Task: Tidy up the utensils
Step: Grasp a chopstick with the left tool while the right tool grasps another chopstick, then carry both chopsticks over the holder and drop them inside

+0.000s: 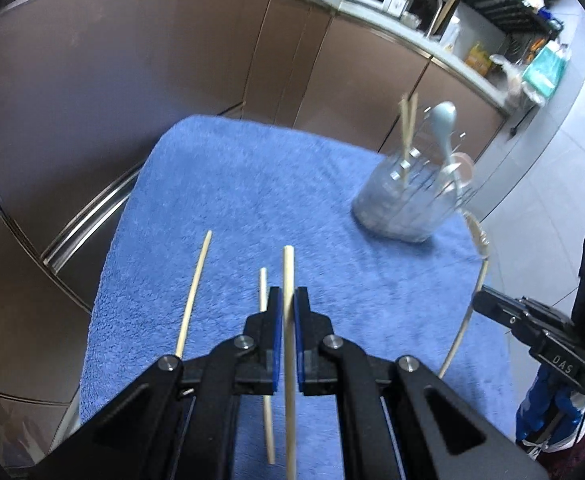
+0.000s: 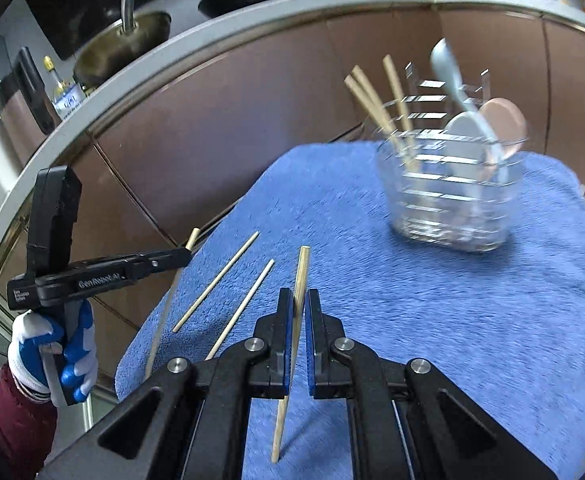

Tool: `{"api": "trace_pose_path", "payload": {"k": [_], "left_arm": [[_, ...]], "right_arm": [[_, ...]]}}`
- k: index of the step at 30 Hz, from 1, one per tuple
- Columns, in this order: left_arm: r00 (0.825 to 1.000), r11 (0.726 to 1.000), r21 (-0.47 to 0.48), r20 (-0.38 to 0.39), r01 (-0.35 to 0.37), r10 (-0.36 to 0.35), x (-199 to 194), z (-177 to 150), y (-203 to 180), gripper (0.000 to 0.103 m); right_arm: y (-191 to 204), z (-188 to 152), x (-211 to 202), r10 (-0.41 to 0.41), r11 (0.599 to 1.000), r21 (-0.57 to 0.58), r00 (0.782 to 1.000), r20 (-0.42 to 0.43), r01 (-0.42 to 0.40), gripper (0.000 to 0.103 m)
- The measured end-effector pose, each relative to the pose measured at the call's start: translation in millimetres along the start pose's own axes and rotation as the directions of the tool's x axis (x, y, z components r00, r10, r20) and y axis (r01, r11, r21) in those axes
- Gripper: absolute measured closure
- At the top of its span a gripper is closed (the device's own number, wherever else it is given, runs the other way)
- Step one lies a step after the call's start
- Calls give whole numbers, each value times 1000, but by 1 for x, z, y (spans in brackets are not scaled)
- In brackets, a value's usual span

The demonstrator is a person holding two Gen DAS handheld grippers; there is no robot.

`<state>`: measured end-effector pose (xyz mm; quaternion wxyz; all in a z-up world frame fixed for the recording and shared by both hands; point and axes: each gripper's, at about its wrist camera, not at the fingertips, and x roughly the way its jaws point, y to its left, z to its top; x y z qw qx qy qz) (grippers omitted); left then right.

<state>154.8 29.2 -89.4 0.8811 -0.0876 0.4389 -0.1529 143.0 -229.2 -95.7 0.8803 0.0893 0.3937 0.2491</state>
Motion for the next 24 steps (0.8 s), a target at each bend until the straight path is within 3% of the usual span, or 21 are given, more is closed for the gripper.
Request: {"api": "trace_pose_path", "payload": {"k": [7,15,21,24], "left_arm": [[992,998,24,111,55,-58,-33,17,-30,98],[962,990,65,237,122,-134,-46,57,-76,98],[905,978,76,372,194,-209,-52,109,-106,98],[859,969,78,450,236,-246,-49,138,-119,98]], "right_arm": [[1,4,-56,-55,997,-41,988,146,61,98],[0,39,-106,-104,989,-63,934,341,133,98],[3,83,-127,-105,982,-87,875,473,165,98],[0,108,-126,-105,980,-90,848,520,176,98]]}}
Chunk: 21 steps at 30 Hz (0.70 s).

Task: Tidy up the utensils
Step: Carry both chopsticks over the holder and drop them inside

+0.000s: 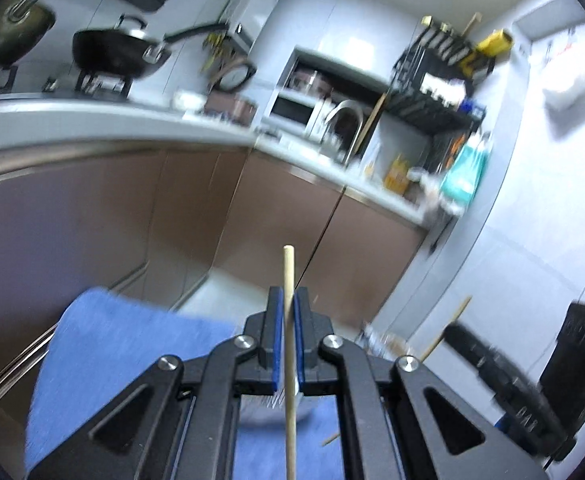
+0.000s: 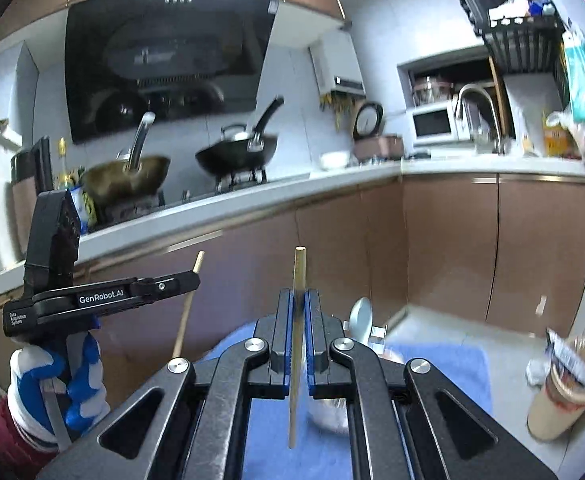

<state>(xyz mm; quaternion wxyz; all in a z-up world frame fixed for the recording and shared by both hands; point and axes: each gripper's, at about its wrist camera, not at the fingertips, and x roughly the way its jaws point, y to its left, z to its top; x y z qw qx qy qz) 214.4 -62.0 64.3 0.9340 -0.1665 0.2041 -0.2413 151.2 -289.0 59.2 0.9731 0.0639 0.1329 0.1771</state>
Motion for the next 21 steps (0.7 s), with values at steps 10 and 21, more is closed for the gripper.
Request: {"api": "trace_pose_path", "payload": {"k": [10,21], "left_arm": [[973,998,-49,230,-24,35,76,19,-3,98],[940,980,16,286,-199,186,123,-35,6,98]], "right_arm": [[-20,16,65,-26,999,-18,998,62,27,98],[-38,-24,102,-65,997,-32,998,4,65,98]]}}
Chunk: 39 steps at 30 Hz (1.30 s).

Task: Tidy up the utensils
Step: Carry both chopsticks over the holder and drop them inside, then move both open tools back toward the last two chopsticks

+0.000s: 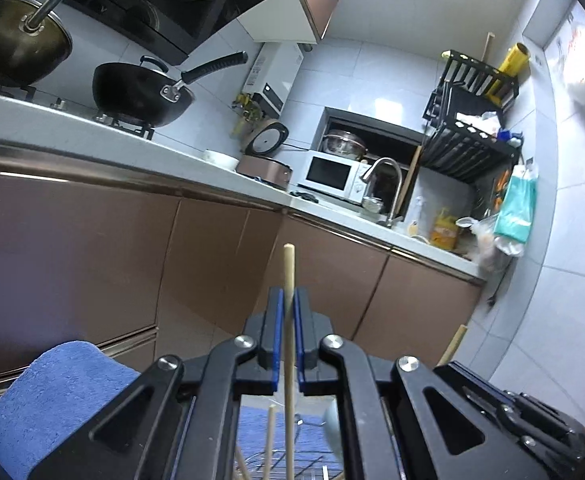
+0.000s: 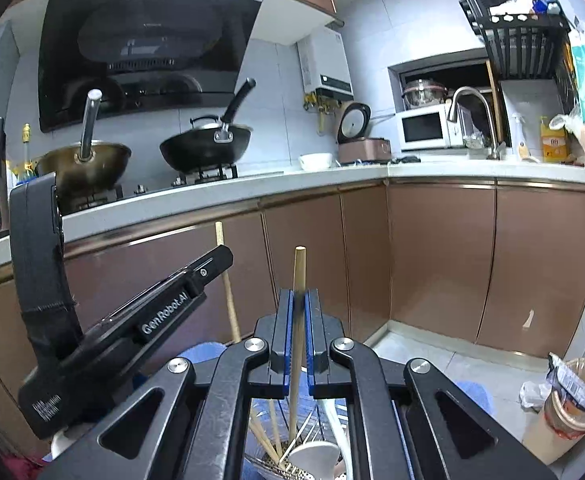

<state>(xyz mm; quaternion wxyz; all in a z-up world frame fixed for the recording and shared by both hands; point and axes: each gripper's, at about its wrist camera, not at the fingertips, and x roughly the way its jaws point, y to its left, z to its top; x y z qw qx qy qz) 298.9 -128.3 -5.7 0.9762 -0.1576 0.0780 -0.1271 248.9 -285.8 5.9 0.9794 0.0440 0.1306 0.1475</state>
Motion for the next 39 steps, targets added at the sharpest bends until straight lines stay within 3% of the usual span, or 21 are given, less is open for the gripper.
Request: {"api": "trace_pose_path", "payload": {"k": [4,10,13,22,26,39], "left_arm": [[1000,999,33,-9,-29,30,-1,-11,2,96],[999,997,63,-5,-38,39,-23,-8,2,84],[999,996,75,-11,-39,40,-41,-3,5,82],[993,988,130,-71,-87,97,-110,3,10,60],[987,980,160,-85,-118,133,-144,-1,13,52],[972,951,256,-108,-175,208,-226,-12,24,40]], "right_arm": [[-3,-15,5,5,1000,11,1000,-28,-5,97],[-5,-22,2,-10,1000,17,999,-52,11,93],[-4,-21,-6,-19,1000,20,998,-54,21,92],[10,-19,-53,-34,999,8,998,-43,35,89],[20,-29,-77,-44,999,-4,997,-61,44,77],[48,-73,-132,-15,999,34,986,-165,21,63]]}}
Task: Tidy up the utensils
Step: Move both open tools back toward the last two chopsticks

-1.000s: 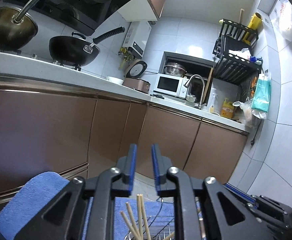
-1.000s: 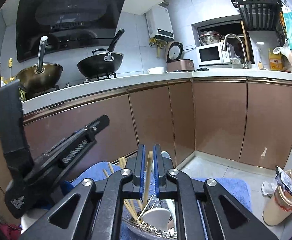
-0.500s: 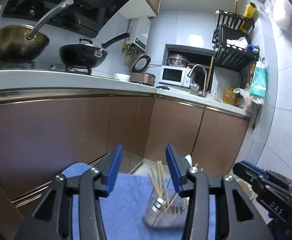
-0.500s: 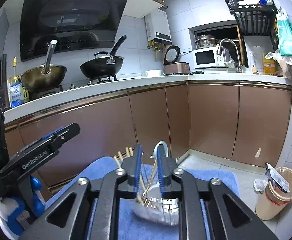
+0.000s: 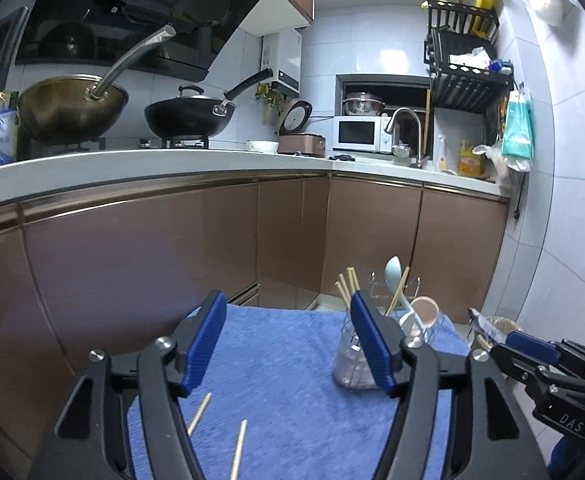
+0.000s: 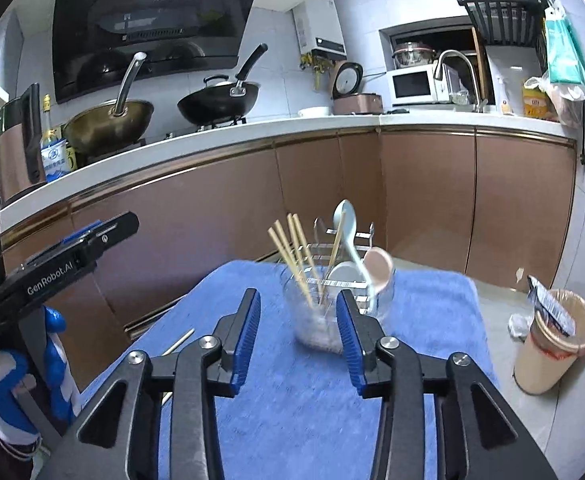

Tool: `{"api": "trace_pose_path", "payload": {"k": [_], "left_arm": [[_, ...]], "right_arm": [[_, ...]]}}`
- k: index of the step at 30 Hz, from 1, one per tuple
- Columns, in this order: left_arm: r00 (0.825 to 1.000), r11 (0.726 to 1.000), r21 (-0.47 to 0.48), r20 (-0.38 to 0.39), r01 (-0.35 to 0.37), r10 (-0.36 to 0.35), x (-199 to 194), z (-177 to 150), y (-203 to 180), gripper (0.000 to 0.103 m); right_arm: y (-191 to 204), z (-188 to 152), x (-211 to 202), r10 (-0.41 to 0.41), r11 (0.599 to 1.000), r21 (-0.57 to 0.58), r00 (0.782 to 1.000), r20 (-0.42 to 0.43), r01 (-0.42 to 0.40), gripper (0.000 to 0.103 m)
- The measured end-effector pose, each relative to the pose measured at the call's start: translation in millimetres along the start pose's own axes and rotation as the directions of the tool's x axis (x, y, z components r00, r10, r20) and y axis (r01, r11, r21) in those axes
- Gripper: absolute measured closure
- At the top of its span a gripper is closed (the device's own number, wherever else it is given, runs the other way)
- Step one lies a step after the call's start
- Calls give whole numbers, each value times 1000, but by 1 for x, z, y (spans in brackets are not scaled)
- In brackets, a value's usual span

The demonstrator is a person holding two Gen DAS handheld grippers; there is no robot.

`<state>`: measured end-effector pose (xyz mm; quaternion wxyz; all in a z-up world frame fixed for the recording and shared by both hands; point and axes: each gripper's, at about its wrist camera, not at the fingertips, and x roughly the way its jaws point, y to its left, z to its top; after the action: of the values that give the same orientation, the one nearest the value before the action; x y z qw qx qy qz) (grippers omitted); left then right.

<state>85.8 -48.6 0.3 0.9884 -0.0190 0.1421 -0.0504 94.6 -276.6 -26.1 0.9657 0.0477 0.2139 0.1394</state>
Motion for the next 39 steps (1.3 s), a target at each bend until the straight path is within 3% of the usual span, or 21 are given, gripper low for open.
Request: {"api": "trace_pose_path", "payload": {"k": [13,20,27,29,33,39], "left_arm": [[996,998,41,-78,-43,46,-28,-24,34,39],[988,996,57,-133,-64,71,-21,-36,53,39],[972,999,33,-232,-43,49,5,-53,81,39],[959,1000,11,-283,-29,31,16,-61,96,39],[913,1000,-20,-408,13,-20,44,-77,122,39],[804,994,-69,-585,81,-106,99,-101,146,42]], "right_arm": [[32,-26,-21,36,999,13,998,-56,-35,62],[52,-30,-15,58,998,-8,995,-86,-59,62],[66,-38,5,80,996,-25,986,-148,-84,62],[69,-41,12,85,995,-27,981,-172,-91,62],[73,-50,29,102,994,-23,968,-230,-111,63],[82,-61,76,163,986,19,912,-377,-168,70]]}}
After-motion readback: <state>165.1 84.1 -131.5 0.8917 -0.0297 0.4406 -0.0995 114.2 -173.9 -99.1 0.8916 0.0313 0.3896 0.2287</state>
